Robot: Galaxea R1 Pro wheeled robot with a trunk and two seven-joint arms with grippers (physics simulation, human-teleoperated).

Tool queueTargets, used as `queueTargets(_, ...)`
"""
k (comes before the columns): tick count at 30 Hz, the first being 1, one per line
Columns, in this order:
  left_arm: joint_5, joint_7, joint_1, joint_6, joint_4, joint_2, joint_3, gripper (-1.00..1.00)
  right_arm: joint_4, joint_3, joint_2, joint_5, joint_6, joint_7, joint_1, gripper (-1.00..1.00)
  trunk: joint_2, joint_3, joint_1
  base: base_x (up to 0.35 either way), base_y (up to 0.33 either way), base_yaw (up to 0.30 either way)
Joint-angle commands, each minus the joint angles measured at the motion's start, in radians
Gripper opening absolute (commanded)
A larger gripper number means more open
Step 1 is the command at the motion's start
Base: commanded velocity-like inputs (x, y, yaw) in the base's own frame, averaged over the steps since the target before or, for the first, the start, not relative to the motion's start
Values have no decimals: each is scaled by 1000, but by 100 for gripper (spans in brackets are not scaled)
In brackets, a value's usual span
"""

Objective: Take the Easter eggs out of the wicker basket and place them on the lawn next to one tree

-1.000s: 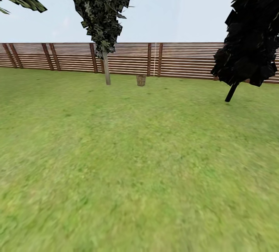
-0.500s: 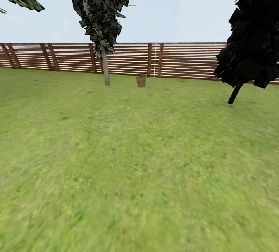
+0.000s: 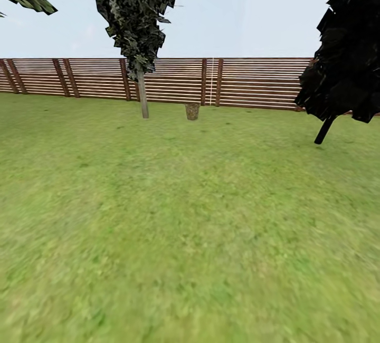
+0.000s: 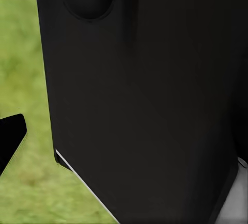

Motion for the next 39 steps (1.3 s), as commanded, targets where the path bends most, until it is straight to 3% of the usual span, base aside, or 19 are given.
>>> queueTargets(1, 1, 0, 0, -3, 0, 0, 2, 100, 1, -4, 0, 4, -3, 3, -1, 100, 0, -1, 1, 337, 0, 0)
queueTargets(18, 1, 0, 0, -3, 0, 0, 2, 100, -8, -1, -14, 9, -8, -5, -1, 100, 0, -1, 1, 337, 0, 0)
queueTargets(39, 1, 0, 0, -3, 2, -2, 2, 100, 0, -4, -6, -1, -6, -4, -1, 100, 0, -1, 1, 337, 0, 0)
